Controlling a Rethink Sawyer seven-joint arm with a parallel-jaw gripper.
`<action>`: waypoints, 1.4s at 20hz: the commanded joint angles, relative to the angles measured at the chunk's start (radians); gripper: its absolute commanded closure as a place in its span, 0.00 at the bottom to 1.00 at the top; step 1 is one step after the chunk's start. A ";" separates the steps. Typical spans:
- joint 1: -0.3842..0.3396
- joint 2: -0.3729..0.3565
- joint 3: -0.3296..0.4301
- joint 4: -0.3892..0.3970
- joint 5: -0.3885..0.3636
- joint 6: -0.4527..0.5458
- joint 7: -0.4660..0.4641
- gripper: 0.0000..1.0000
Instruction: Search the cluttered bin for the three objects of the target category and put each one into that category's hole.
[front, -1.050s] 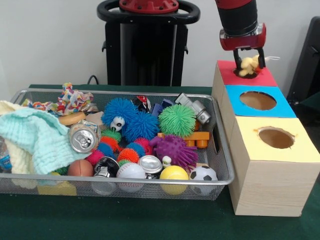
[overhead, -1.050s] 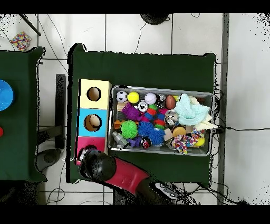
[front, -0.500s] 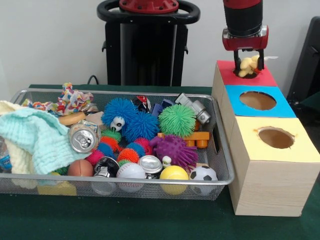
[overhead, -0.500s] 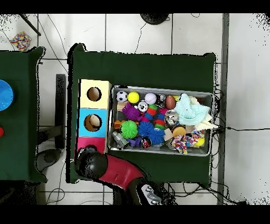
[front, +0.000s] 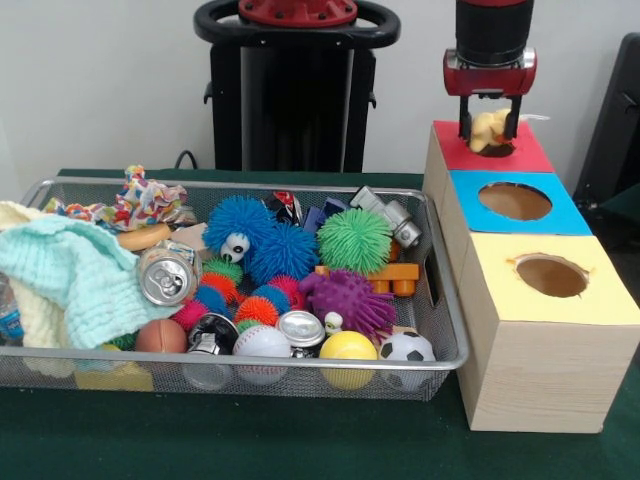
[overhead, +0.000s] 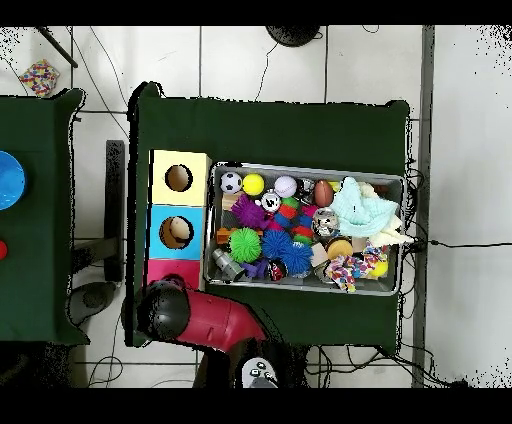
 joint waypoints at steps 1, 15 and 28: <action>0.047 0.037 -0.172 -0.146 -0.081 0.074 0.179 0.00; 0.079 0.041 -0.207 -0.162 -0.059 0.055 0.183 0.00; 0.044 0.033 -0.208 -0.163 -0.043 0.152 0.168 0.00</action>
